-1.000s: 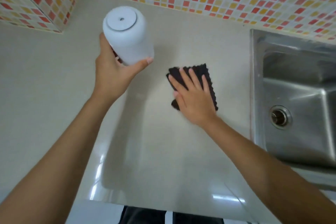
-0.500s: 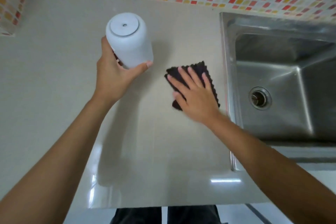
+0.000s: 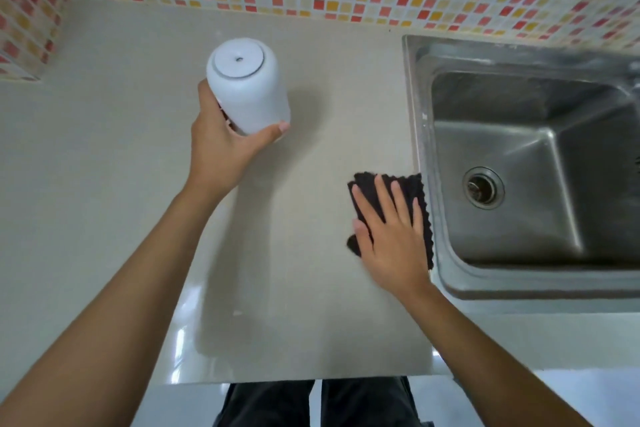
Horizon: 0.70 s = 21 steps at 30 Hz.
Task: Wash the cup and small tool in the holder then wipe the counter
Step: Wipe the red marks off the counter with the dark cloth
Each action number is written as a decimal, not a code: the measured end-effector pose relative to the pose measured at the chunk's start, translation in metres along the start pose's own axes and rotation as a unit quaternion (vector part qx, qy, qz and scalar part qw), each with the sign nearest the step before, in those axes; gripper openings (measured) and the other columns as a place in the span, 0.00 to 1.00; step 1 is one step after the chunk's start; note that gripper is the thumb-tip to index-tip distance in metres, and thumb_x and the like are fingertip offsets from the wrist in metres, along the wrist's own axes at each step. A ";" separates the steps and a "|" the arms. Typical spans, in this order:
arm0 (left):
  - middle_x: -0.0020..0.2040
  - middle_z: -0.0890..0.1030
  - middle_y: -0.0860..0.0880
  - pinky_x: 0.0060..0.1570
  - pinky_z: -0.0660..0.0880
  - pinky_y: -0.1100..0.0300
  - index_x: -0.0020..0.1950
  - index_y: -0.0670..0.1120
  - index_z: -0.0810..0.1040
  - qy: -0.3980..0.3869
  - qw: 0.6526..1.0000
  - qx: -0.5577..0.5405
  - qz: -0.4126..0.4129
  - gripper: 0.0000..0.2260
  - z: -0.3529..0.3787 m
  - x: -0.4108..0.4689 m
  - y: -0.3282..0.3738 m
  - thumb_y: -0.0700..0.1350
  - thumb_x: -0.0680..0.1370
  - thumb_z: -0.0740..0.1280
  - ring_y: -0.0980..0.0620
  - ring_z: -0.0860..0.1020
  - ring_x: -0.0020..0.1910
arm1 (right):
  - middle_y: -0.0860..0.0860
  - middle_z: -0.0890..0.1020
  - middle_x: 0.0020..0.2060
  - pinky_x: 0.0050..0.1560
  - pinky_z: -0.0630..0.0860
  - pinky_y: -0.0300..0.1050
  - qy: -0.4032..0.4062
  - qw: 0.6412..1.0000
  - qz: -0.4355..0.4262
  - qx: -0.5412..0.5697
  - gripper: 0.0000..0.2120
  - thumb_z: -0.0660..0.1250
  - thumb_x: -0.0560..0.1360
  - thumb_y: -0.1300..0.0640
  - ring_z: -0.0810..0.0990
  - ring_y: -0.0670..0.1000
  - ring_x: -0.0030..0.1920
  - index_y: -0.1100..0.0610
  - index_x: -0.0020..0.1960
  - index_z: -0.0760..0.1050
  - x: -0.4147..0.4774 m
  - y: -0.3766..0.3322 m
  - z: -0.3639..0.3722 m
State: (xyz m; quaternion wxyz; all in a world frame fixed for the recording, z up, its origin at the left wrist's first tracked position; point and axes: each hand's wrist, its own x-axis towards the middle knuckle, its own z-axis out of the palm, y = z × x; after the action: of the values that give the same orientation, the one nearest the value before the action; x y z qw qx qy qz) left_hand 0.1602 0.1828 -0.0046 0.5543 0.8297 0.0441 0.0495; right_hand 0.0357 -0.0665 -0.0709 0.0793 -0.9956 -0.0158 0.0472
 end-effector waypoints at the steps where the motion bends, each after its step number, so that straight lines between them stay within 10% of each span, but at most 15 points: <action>1: 0.59 0.72 0.65 0.53 0.73 0.73 0.72 0.51 0.60 -0.003 1.000 0.000 -0.002 0.41 0.002 0.000 0.001 0.52 0.66 0.79 0.73 0.72 0.55 | 0.49 0.53 0.78 0.75 0.47 0.57 -0.005 1.000 -0.004 0.001 0.25 0.49 0.81 0.46 0.47 0.52 0.78 0.42 0.77 0.52 -0.012 0.001 0.001; 8: 0.64 0.74 0.57 0.60 0.76 0.55 0.71 0.53 0.59 -0.035 0.999 0.007 -0.022 0.42 0.023 -0.034 -0.012 0.56 0.64 0.80 0.58 0.75 0.61 | 0.51 0.58 0.77 0.75 0.52 0.58 0.024 0.999 0.035 0.010 0.24 0.49 0.81 0.50 0.52 0.53 0.77 0.45 0.76 0.57 0.006 -0.003 0.005; 15: 0.63 0.73 0.59 0.55 0.72 0.67 0.70 0.55 0.61 -0.046 0.998 0.018 -0.027 0.41 0.030 -0.060 -0.016 0.53 0.64 0.80 0.60 0.73 0.59 | 0.52 0.57 0.77 0.75 0.47 0.57 0.040 0.993 0.093 0.061 0.23 0.51 0.81 0.56 0.51 0.54 0.77 0.47 0.76 0.58 0.084 -0.009 -0.002; 21: 0.66 0.72 0.58 0.58 0.70 0.70 0.71 0.54 0.61 -0.051 0.998 -0.006 -0.029 0.41 0.031 -0.073 -0.021 0.51 0.65 0.80 0.61 0.72 0.63 | 0.53 0.62 0.75 0.65 0.63 0.54 0.020 0.995 0.088 -0.034 0.27 0.59 0.79 0.56 0.62 0.57 0.71 0.48 0.76 0.56 0.075 -0.008 -0.017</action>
State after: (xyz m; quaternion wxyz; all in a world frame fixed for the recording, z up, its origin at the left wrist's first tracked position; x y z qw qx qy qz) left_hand 0.0914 0.1533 -0.0377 0.5617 0.8263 0.0401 -0.0086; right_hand 0.1119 -0.0580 -0.0594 0.0414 -0.9960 0.0718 0.0337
